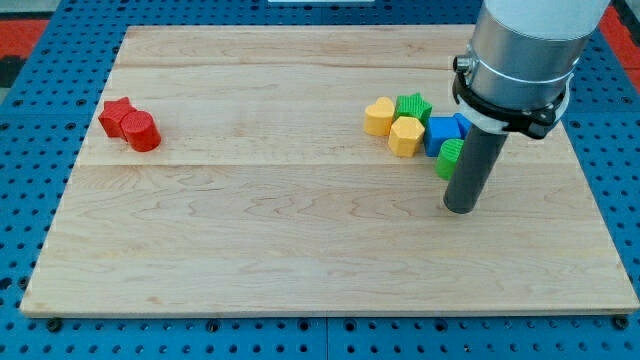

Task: Move the yellow hexagon and yellow heart up a bit

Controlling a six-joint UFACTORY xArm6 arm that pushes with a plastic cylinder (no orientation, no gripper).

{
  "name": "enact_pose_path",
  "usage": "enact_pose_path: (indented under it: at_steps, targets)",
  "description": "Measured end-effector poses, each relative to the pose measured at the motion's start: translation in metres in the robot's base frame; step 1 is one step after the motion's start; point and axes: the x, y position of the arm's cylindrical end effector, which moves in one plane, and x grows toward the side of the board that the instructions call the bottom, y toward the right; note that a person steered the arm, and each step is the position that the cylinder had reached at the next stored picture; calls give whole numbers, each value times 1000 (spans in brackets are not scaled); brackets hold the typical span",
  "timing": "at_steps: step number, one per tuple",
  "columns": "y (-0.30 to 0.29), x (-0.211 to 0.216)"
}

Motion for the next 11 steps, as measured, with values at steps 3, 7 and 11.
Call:
enact_pose_path:
  at_steps: [3,7,11]
  targets:
    - [3,-3]
    - [-19,14]
    - [-101,43]
